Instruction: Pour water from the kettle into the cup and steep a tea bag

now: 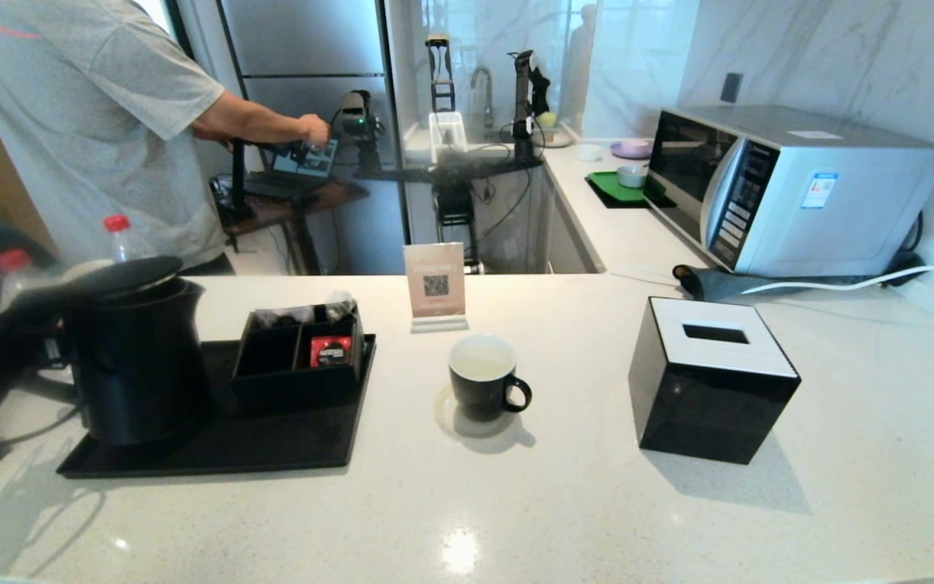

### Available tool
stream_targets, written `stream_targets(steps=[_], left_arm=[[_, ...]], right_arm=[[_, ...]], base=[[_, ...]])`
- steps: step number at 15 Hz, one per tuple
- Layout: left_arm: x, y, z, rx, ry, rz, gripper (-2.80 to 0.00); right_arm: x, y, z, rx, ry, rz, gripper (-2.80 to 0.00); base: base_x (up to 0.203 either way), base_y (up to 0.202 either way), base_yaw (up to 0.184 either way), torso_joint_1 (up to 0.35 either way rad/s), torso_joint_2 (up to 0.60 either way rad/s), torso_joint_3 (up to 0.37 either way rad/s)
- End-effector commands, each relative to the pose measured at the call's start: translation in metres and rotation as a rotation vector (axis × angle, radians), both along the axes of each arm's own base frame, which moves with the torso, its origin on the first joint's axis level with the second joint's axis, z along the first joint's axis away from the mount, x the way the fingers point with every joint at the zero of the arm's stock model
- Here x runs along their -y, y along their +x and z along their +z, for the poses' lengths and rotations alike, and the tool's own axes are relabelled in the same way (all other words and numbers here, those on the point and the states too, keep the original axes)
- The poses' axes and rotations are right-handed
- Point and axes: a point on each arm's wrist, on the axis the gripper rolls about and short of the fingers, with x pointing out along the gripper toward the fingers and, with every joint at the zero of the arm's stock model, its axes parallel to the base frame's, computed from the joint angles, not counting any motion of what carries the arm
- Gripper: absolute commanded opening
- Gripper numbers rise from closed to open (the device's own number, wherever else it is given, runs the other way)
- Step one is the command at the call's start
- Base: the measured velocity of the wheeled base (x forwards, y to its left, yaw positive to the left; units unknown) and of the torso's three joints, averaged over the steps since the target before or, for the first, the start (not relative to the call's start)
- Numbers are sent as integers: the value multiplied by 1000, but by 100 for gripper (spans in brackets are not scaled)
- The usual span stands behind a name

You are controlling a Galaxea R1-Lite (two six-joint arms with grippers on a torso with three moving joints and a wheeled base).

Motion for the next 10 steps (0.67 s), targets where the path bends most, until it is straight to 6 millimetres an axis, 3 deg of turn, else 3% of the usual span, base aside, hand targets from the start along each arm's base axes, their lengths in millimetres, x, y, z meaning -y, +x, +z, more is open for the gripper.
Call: stream_targets(steps=[1, 6, 10], left_arm=[[-1, 10, -7, 21, 16, -15, -280], [-3, 33, -22, 19, 14, -41, -280], [0, 36, -36, -17, -7, -55, -280]], right_arm=[[0, 0, 0, -2, -1, 1, -280], [0, 0, 0, -2, -1, 1, -280], [0, 0, 0, -2, -1, 1, -280]], base=[[0, 0, 0, 0, 0, 0], [0, 0, 0, 0, 0, 0], [0, 0, 0, 0, 0, 0]])
